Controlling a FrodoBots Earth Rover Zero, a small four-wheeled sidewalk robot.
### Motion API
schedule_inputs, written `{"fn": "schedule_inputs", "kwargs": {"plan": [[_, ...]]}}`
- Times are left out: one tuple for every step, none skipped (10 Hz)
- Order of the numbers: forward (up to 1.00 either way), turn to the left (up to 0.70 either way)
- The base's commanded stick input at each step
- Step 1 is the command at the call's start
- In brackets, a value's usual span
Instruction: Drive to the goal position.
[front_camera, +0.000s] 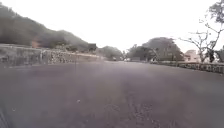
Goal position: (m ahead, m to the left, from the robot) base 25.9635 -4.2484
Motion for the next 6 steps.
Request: {"fn": "schedule_inputs", "kwargs": {"plan": [[0.70, -0.21], [0.70, 0.00], [0.70, 0.00], [0.70, 0.00], [0.70, 0.00], [0.70, 0.00]]}}
